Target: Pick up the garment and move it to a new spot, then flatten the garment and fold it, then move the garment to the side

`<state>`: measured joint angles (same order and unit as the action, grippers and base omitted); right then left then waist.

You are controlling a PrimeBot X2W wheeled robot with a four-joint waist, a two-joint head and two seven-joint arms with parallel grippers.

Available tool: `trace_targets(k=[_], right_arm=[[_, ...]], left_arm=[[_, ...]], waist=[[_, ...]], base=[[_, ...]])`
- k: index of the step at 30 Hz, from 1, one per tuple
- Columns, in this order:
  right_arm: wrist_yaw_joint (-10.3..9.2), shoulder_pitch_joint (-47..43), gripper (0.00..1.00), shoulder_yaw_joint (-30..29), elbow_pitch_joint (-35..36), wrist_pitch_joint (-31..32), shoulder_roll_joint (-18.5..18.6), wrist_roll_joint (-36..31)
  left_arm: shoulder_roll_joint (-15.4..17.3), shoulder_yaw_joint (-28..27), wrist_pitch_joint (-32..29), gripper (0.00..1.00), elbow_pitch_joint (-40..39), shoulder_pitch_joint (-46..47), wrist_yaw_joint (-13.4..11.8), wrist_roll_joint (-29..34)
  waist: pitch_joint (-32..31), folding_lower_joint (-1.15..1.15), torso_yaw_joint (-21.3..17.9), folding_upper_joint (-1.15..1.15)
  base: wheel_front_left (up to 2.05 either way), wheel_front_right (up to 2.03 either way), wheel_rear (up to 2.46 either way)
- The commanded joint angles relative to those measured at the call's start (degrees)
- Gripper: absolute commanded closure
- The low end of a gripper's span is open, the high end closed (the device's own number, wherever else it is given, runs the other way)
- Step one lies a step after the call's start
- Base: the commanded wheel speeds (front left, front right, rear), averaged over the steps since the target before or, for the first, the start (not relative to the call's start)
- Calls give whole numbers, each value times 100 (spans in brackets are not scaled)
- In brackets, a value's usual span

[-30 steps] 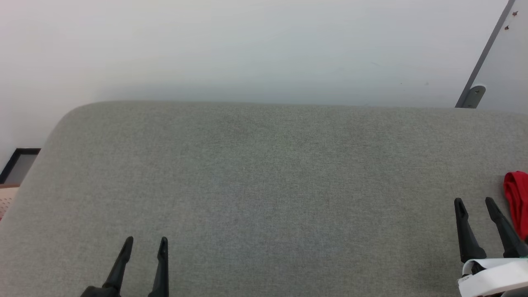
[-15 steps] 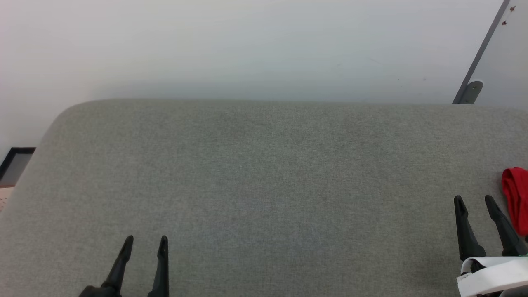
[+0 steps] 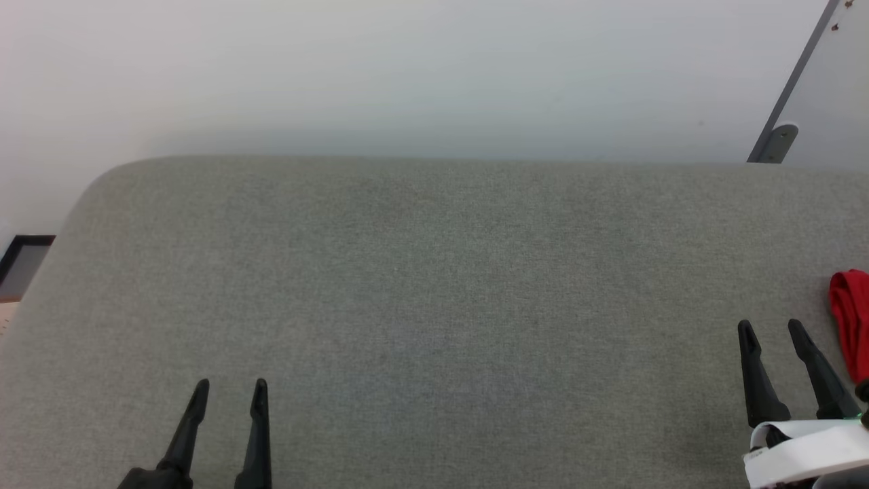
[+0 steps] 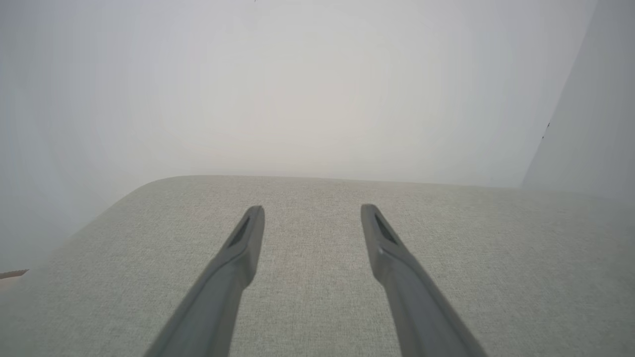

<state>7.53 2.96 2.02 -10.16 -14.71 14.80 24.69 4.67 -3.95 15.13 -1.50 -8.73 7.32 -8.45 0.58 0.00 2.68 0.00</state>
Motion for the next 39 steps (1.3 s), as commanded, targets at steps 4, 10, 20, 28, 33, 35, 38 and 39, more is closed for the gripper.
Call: trace_targets(k=[4,10,20,28,33,35,38,39], right_arm=[[1,32,100,23,-21,7,-27,9],[1,-133,100,39,-254,70,-180,188],[0,-61,100,-84,-268,348,-315,1090],[0,-9,100,-173,-278,550,-412,1740],[-1,21,100,-225,-285,667,-471,2116],[-1,32,100,-246,-288,712,-492,2257],[-1,48,100,-276,-291,778,-524,2471],[-1,53,100,-285,-292,801,-534,2536]], left_arm=[[-17,12,0,100,33,-6,-1,30],[-80,44,-41,100,287,-50,-6,-206],[-31,78,-271,100,462,167,-6,-1394],[-4,97,-444,100,603,330,1,-2241],[9,104,-544,100,680,421,4,-2729],[13,106,-585,100,708,458,5,-2915],[19,107,-643,100,743,507,6,-3185],[20,107,-662,100,755,523,6,-3274]], waist=[[42,0,-17,0],[43,0,-22,0],[36,0,-42,0],[30,0,-58,0],[27,0,-68,0],[26,0,-72,0],[24,0,-78,0],[23,0,-80,0]], base=[[0,0,0],[0,0,0],[0,0,0],[0,0,0],[0,0,0],[0,0,0],[0,0,0],[0,0,0]])
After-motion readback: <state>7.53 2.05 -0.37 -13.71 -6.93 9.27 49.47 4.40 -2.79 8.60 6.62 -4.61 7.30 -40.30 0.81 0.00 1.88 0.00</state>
